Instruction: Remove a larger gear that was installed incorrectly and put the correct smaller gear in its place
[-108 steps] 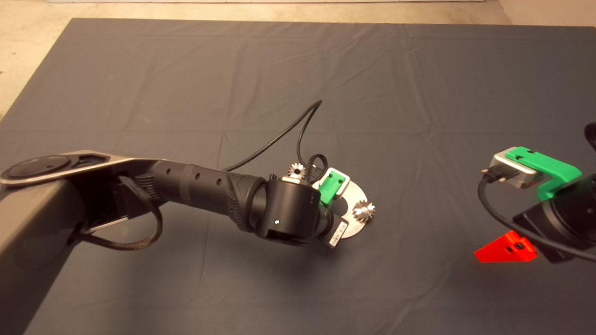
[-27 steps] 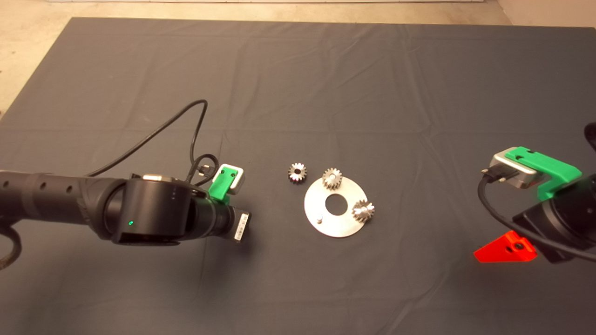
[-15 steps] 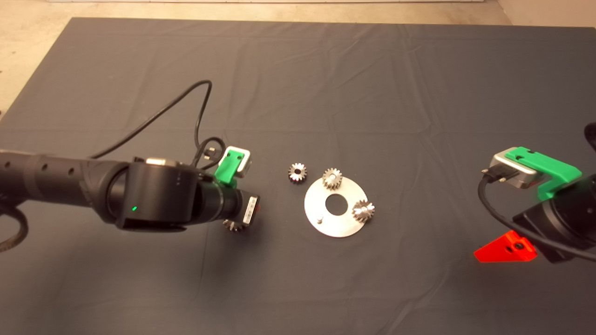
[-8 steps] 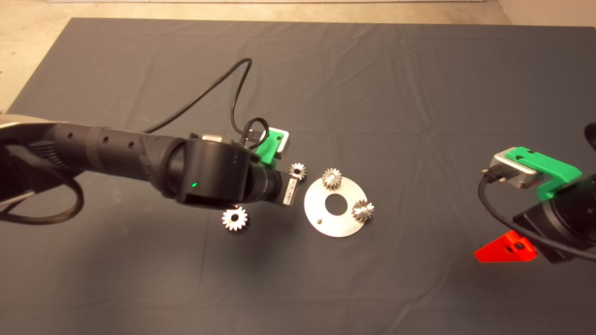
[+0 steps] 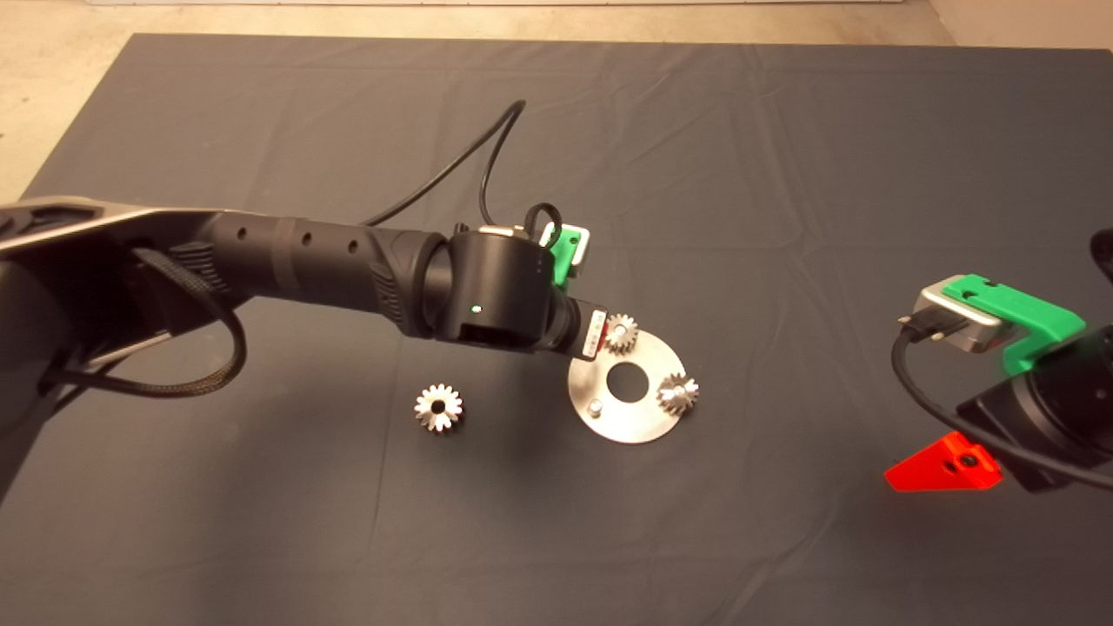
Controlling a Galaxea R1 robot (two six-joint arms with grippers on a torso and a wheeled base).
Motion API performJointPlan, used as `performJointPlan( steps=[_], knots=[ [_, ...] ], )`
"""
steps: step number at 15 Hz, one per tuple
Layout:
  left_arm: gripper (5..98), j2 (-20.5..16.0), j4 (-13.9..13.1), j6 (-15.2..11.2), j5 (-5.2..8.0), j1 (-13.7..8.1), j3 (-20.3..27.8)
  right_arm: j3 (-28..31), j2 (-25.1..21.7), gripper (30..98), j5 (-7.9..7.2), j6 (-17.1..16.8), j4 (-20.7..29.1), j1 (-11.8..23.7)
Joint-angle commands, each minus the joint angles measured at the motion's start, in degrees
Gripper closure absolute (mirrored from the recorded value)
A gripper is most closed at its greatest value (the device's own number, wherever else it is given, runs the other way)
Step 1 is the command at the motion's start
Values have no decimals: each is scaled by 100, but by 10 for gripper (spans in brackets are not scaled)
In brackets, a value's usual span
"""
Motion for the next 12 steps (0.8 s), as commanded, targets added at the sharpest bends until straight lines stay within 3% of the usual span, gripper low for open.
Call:
performJointPlan(
  steps=[1, 5, 12],
  knots=[
    [211, 217, 57, 291, 760, -94, -434, 20, 23, 306, 13, -14, 142, 90],
    [206, 206, 101, 395, 760, 20, -636, 20, 23, 306, 13, -14, 142, 90],
    [206, 170, 496, 465, 760, 258, -645, 20, 14, 306, 13, -14, 142, 90]
  ],
)
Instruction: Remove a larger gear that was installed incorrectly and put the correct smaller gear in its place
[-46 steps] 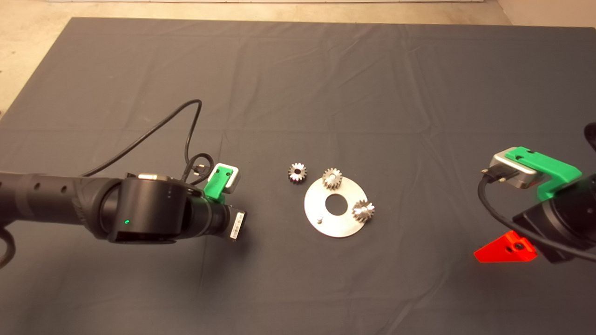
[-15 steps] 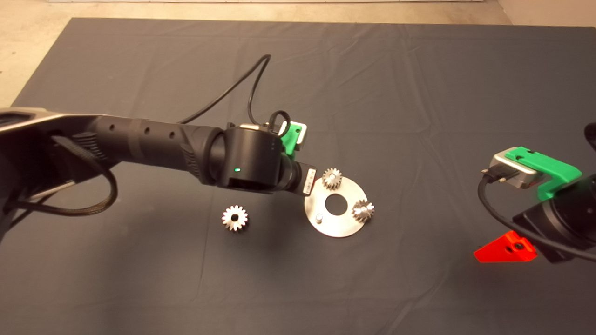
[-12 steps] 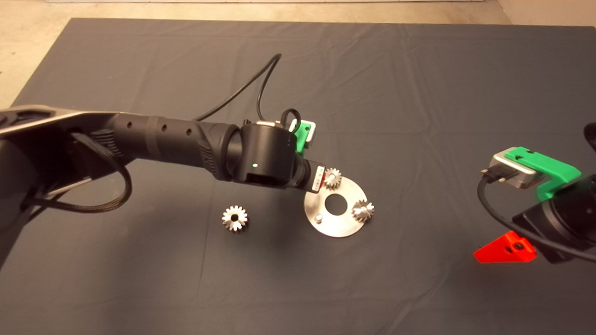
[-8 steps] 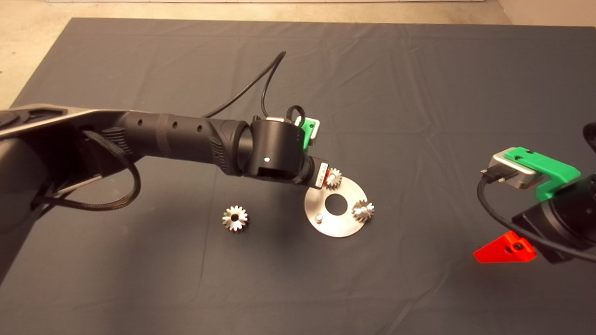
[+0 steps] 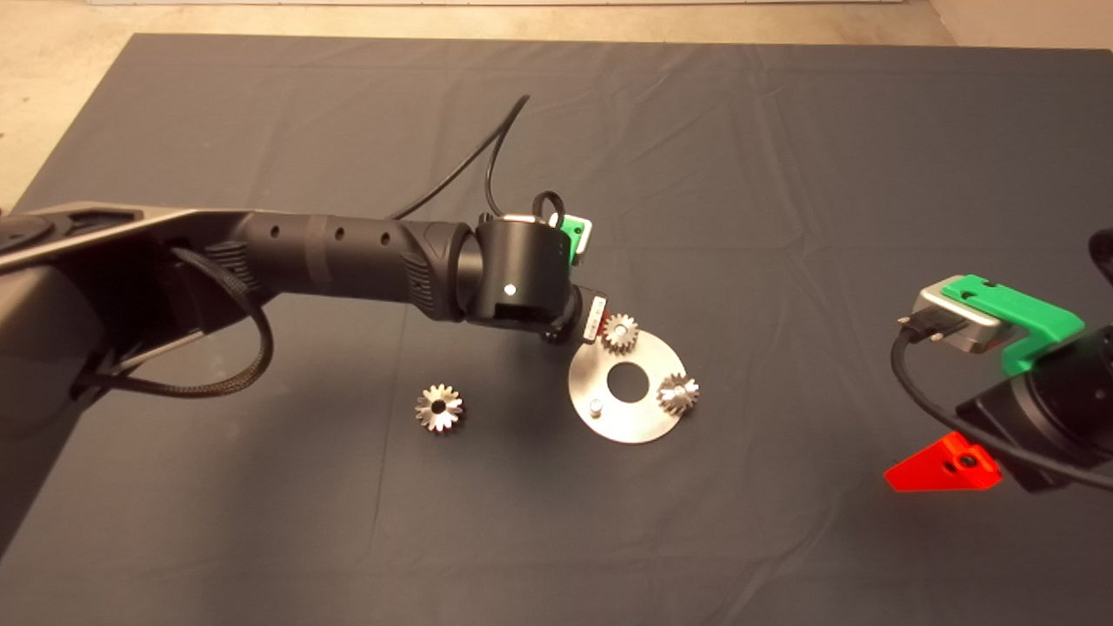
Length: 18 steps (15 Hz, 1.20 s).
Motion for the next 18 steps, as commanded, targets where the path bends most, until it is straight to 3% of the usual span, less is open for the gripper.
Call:
performJointPlan(
  steps=[1, 12, 18],
  knots=[
    [206, -3, 323, 61, 760, 129, -43, 20, 17, 306, 11, -14, 142, 91],
    [206, -20, 341, 184, 760, 333, -150, 20, 11, 306, 11, -14, 150, 91],
    [287, -29, 341, 202, 760, 366, -166, 20, 16, 306, 11, -14, 151, 91]
  ],
)
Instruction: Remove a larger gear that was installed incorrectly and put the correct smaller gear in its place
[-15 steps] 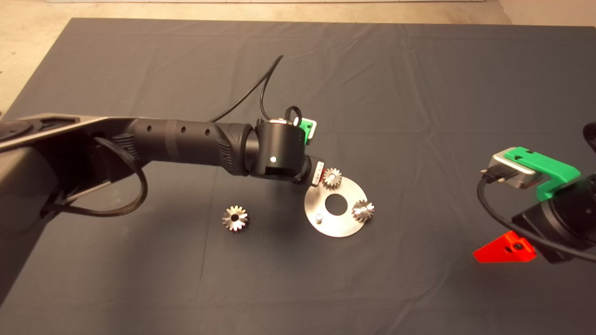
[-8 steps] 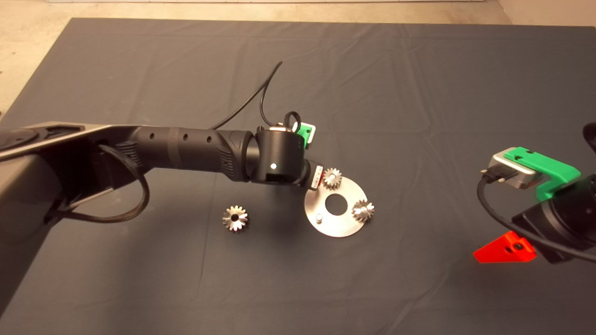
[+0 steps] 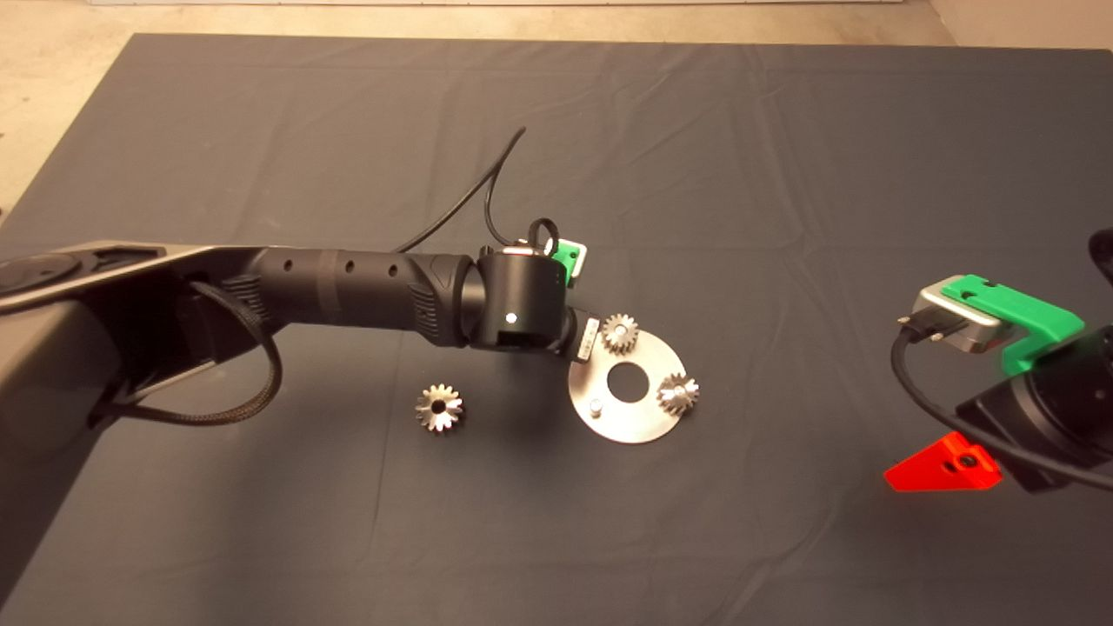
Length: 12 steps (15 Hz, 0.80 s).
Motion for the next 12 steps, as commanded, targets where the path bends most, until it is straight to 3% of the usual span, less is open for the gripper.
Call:
performJointPlan(
  steps=[1, 5, 9, 12],
  knots=[
    [286, -22, 95, 46, 760, -6, -27, 20, 8, 306, 13, -14, 142, 92],
    [337, -13, 112, 46, 672, -6, -95, 20, 8, 306, 13, -14, 151, 92],
    [386, -13, 112, 46, 484, -23, -101, 20, 8, 306, 13, -14, 151, 92],
    [434, -22, 112, 46, 222, -32, -124, 20, 8, 306, 13, -14, 151, 92]
  ],
)
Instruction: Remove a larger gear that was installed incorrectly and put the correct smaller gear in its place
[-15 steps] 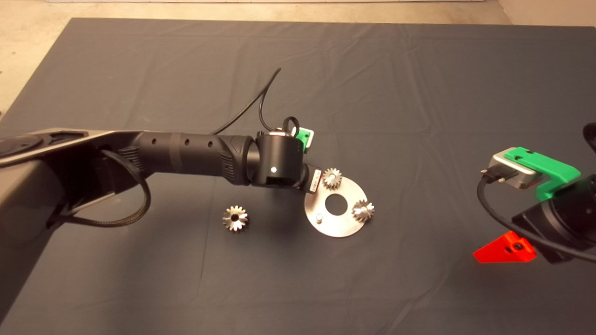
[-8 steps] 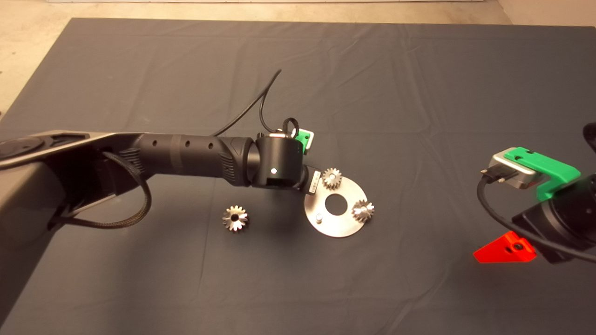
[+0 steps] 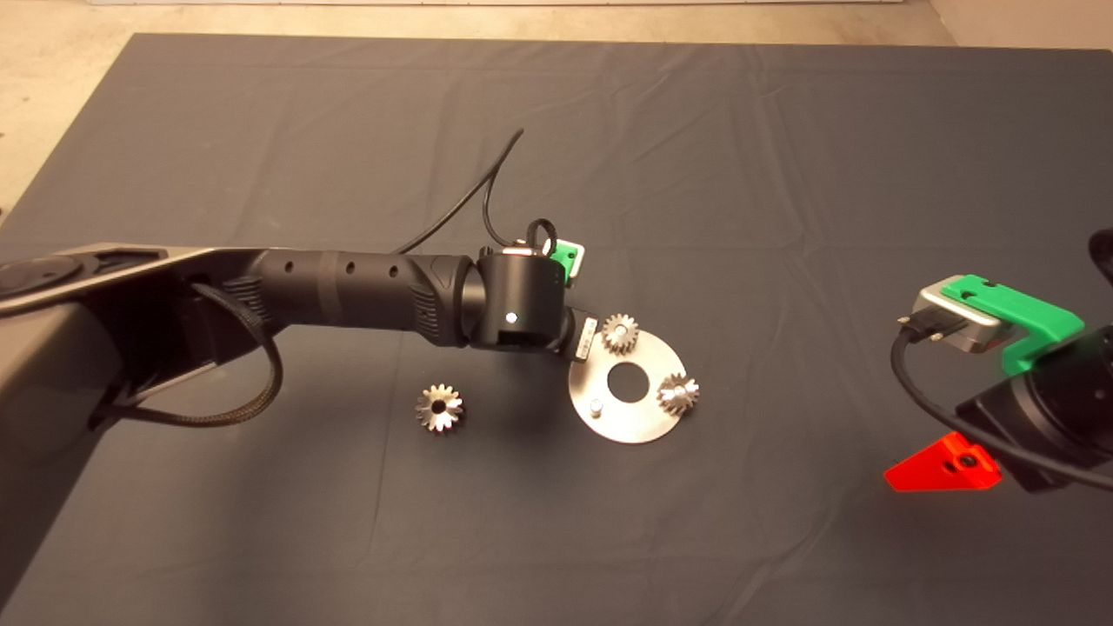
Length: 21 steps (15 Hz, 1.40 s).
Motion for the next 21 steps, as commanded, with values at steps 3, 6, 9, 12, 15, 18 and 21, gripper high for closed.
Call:
performJointPlan(
  steps=[3, 6, 9, 12, 15, 18, 21],
  knots=[
    [434, -13, 101, 25, 42, -49, -70, 20, 8, 306, 13, -14, 151, 92],
    [434, -13, 92, 25, -166, -55, -114, 20, 8, 306, 13, -5, 151, 92],
    [434, -4, 92, 17, -368, -58, -123, 20, 8, 306, 13, -5, 151, 83],
    [434, -13, 92, 8, -488, -58, -123, 20, 8, 306, 13, -5, 151, 83],
    [469, -22, 92, 8, -488, -58, -184, 28, 8, 306, 4, -5, 151, 74],
    [500, -22, 92, 16, -479, -58, -185, 20, 8, 306, 6, -5, 151, 74],
    [550, -85, 83, 16, -479, -58, -185, 21, 8, 306, 4, -5, 151, 74]
  ],
)
